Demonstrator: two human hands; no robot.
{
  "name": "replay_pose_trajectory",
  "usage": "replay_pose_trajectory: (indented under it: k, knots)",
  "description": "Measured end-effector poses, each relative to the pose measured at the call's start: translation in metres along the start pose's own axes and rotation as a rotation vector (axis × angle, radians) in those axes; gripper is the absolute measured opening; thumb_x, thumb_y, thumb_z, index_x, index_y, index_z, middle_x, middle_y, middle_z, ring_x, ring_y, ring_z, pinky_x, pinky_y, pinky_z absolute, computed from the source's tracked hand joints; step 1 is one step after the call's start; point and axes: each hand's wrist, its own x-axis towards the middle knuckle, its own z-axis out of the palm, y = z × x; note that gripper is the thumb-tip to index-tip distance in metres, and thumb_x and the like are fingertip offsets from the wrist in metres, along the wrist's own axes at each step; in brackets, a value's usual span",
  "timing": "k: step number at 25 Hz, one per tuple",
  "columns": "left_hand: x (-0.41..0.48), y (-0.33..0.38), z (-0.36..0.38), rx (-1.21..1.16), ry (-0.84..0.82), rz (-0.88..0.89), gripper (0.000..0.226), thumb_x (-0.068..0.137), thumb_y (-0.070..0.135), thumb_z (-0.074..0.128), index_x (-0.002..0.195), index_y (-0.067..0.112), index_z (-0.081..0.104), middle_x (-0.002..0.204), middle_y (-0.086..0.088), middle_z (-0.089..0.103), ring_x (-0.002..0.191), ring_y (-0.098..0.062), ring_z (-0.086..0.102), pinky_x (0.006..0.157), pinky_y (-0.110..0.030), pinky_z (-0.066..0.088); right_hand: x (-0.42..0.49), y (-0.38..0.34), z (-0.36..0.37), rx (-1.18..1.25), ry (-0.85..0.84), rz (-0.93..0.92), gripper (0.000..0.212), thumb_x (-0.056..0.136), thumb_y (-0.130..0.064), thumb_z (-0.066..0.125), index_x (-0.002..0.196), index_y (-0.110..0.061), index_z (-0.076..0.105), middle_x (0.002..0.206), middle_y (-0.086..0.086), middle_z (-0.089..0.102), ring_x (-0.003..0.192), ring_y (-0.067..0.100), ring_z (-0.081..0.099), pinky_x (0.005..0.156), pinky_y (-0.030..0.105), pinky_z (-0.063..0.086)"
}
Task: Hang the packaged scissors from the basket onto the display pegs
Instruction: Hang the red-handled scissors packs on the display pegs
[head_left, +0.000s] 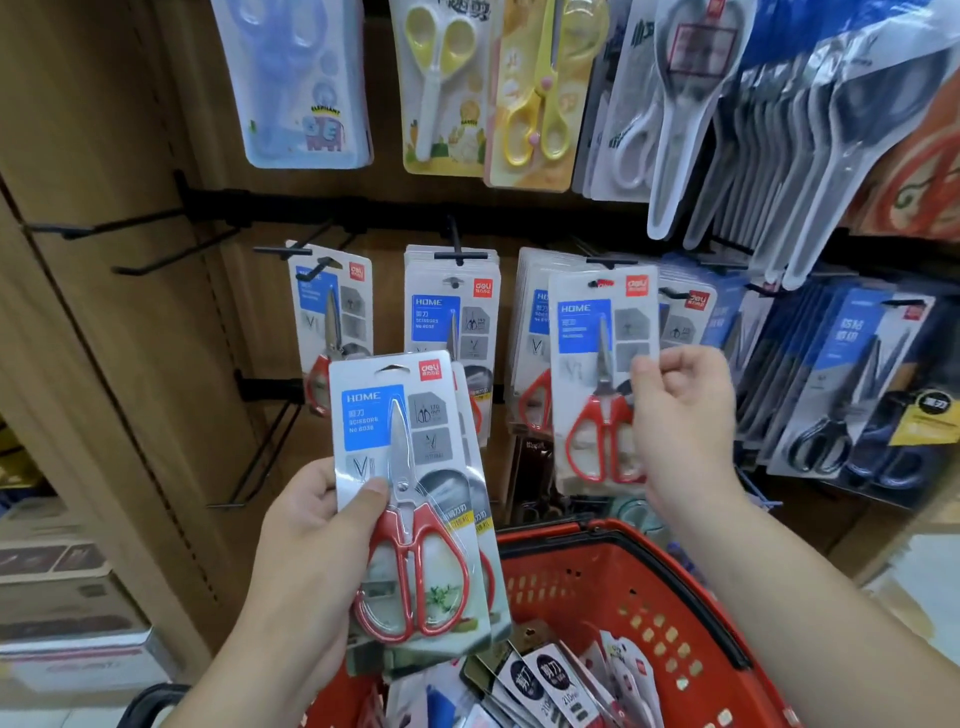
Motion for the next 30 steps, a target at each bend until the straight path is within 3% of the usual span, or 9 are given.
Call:
replay_pose_trajectory:
  k: [6, 12, 16, 19, 21, 22, 26, 28, 30]
  knots:
    - [-0.006, 0.003, 0.002, 0.027, 0.018, 0.005, 0.009, 0.104, 0.016, 0.064, 0.113, 0.017, 0.068, 0.1, -0.006, 0.082, 0.092, -0.03, 0.08, 0.09, -0.056, 0.061, -0.01, -0.022, -0.031, -0.001, 0.057, -0.025, 0.016, 0.104, -0.013, 0.058, 0.099, -0.028, 0.052, 0.093, 0.009, 0.074, 0.084, 0.032, 0.075, 0.074, 0.053, 0.061]
    - [-0.007, 0.0, -0.003, 0.173, 0.129, -0.021, 0.005, 0.105, 0.021, 0.064, 0.107, 0.021, 0.068, 0.093, -0.003, 0.081, 0.081, -0.026, 0.08, 0.08, -0.053, 0.064, -0.032, -0.005, -0.025, -0.002, -0.019, 0.104, 0.01, 0.104, -0.014, 0.06, 0.102, -0.022, 0.054, 0.084, 0.009, 0.075, 0.067, 0.019, 0.074, 0.059, 0.04, 0.059]
    - [-0.007, 0.001, -0.014, 0.2, 0.187, -0.048, 0.007, 0.106, 0.017, 0.06, 0.104, 0.017, 0.067, 0.087, -0.006, 0.079, 0.071, -0.024, 0.078, 0.062, -0.036, 0.058, -0.05, 0.012, -0.002, -0.007, -0.144, 0.189, 0.007, 0.105, -0.011, 0.059, 0.109, -0.017, 0.057, 0.086, 0.002, 0.08, 0.079, 0.02, 0.079, 0.073, 0.048, 0.064]
    - [-0.007, 0.003, -0.024, 0.167, 0.198, -0.063, 0.007, 0.106, 0.017, 0.06, 0.108, 0.015, 0.067, 0.088, -0.007, 0.08, 0.07, -0.025, 0.079, 0.062, -0.035, 0.058, -0.058, 0.014, 0.015, 0.019, -0.229, 0.209, 0.009, 0.106, -0.011, 0.058, 0.112, -0.016, 0.059, 0.081, -0.006, 0.079, 0.071, 0.009, 0.076, 0.059, 0.029, 0.06]
    - [-0.006, 0.005, -0.03, 0.11, 0.187, -0.077, 0.01, 0.107, 0.017, 0.06, 0.109, 0.014, 0.069, 0.084, -0.007, 0.081, 0.07, -0.026, 0.08, 0.065, -0.038, 0.06, -0.068, 0.015, 0.027, 0.009, -0.312, 0.224, 0.01, 0.105, -0.012, 0.059, 0.11, -0.019, 0.063, 0.079, -0.007, 0.078, 0.065, 0.005, 0.073, 0.053, 0.021, 0.054]
    - [-0.006, 0.007, -0.032, 0.075, 0.167, -0.095, 0.013, 0.107, 0.017, 0.06, 0.11, 0.014, 0.071, 0.085, -0.009, 0.081, 0.073, -0.03, 0.08, 0.07, -0.043, 0.062, -0.073, 0.016, 0.032, -0.012, -0.339, 0.221, 0.01, 0.105, -0.012, 0.06, 0.109, -0.02, 0.065, 0.08, -0.005, 0.078, 0.066, 0.007, 0.073, 0.056, 0.023, 0.055]
    - [-0.006, 0.004, -0.031, 0.036, 0.034, -0.167, 0.018, 0.108, 0.019, 0.058, 0.114, 0.01, 0.073, 0.095, -0.016, 0.081, 0.087, -0.038, 0.08, 0.091, -0.059, 0.061, -0.09, 0.02, 0.049, 0.052, -0.394, 0.3, 0.011, 0.103, -0.01, 0.063, 0.104, -0.018, 0.069, 0.084, 0.001, 0.079, 0.081, 0.023, 0.074, 0.081, 0.04, 0.061]
    - [-0.01, -0.002, -0.027, 0.032, -0.018, -0.186, 0.019, 0.109, 0.02, 0.056, 0.118, 0.011, 0.07, 0.1, -0.015, 0.081, 0.092, -0.037, 0.08, 0.094, -0.059, 0.06, -0.1, 0.02, 0.054, 0.121, -0.454, 0.374, 0.012, 0.103, -0.008, 0.061, 0.105, -0.016, 0.07, 0.091, 0.005, 0.08, 0.09, 0.027, 0.075, 0.093, 0.054, 0.06]
    - [-0.012, -0.006, -0.025, 0.01, -0.034, -0.192, 0.018, 0.109, 0.021, 0.056, 0.12, 0.011, 0.067, 0.104, -0.014, 0.081, 0.095, -0.037, 0.079, 0.095, -0.058, 0.059, -0.109, 0.019, 0.056, 0.158, -0.495, 0.407, 0.013, 0.104, -0.006, 0.06, 0.105, -0.015, 0.07, 0.094, 0.007, 0.08, 0.09, 0.027, 0.076, 0.096, 0.059, 0.058]
